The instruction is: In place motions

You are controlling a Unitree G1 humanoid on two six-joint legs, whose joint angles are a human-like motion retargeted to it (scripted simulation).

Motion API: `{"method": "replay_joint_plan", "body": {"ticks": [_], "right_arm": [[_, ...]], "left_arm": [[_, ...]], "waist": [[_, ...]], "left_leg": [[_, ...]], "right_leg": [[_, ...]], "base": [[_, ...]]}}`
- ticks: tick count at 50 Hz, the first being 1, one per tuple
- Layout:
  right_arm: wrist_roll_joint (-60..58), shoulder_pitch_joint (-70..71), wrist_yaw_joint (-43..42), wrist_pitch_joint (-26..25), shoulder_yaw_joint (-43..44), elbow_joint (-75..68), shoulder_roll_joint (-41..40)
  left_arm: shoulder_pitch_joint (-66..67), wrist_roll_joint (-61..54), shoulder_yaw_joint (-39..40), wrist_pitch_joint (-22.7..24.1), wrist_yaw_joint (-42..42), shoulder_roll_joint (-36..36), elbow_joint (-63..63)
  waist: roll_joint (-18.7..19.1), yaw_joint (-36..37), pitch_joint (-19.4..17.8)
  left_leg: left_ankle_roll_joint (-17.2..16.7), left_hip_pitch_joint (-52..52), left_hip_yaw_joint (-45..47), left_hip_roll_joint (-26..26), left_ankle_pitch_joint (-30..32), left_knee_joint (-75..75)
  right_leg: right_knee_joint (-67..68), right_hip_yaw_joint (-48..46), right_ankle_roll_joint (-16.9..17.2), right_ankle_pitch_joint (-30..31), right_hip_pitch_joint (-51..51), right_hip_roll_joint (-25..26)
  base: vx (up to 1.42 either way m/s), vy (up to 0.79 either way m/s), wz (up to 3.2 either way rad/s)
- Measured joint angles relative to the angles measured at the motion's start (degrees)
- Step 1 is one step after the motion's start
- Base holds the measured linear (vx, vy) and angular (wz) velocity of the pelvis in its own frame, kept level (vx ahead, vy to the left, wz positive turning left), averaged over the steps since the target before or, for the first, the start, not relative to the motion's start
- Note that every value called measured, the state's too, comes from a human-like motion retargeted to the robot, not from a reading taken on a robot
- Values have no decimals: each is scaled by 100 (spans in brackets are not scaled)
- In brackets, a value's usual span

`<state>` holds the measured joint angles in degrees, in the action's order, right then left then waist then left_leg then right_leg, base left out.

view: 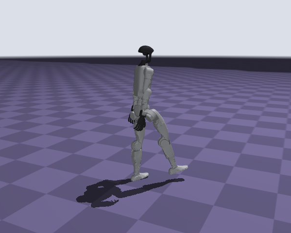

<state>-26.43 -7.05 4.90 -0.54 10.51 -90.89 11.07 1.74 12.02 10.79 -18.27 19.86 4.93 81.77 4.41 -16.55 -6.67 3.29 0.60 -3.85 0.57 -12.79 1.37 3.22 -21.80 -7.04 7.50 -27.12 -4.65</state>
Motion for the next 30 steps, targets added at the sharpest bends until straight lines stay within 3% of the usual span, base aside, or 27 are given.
{"method": "replay_joint_plan", "body": {"ticks": [9, 12, 14, 17, 19, 23, 30], "right_arm": [[28, 426, 188, 99, -163, 608, 50], [19, 545, 296, 157, -273, 878, 45], [-21, 616, 352, 208, -363, 1012, 52], [-177, 710, 427, 255, -497, 1160, 67], [-359, 759, 461, 286, -586, 1248, 84], [-793, 847, 452, 351, -770, 1421, 125], [-1103, 785, 384, 288, -913, 1383, 109]], "left_arm": [[294, -45, 514, -208, 142, 11, 594], [395, -46, 639, -268, 155, 12, 760], [453, -40, 678, -306, 167, 11, 826], [500, -18, 686, -347, 209, 6, 872], [523, -11, 678, -351, 242, -17, 840], [520, -10, 700, -294, 294, -96, 745], [656, 67, 618, -154, 259, -137, 779]], "waist": [[-283, 748, 676], [-411, 965, 860], [-511, 1131, 961], [-619, 1357, 1042], [-644, 1551, 1046], [-618, 1828, 1079], [-293, 1320, 1153]], "left_leg": [[-4, -297, 237, -334, -195, 57], [-33, -380, 319, -471, -219, 14], [-64, -428, 386, -570, -233, -8], [-141, -460, 414, -653, -259, -25], [-214, -442, 481, -629, -287, -42], [-387, -529, 670, -476, -319, -55], [-610, -619, 561, -100, -367, 137]], "right_leg": [[732, 272, 359, 382, 1265, -88], [680, 666, 661, 495, 1711, -49], [521, 556, 983, 51, 2033, -106], [69, -55, 995, -418, 2396, -177], [-164, -105, 838, -431, 2441, -104], [-142, 76, 911, -419, 2247, -63], [-55, -222, 814, -802, 2360, 210]], "base": [[11, -6, -51], [12, -8, -32], [17, -15, -24], [16, -12, -10], [17, -18, -33], [11, -14, -36], [17, -25, 31]]}}
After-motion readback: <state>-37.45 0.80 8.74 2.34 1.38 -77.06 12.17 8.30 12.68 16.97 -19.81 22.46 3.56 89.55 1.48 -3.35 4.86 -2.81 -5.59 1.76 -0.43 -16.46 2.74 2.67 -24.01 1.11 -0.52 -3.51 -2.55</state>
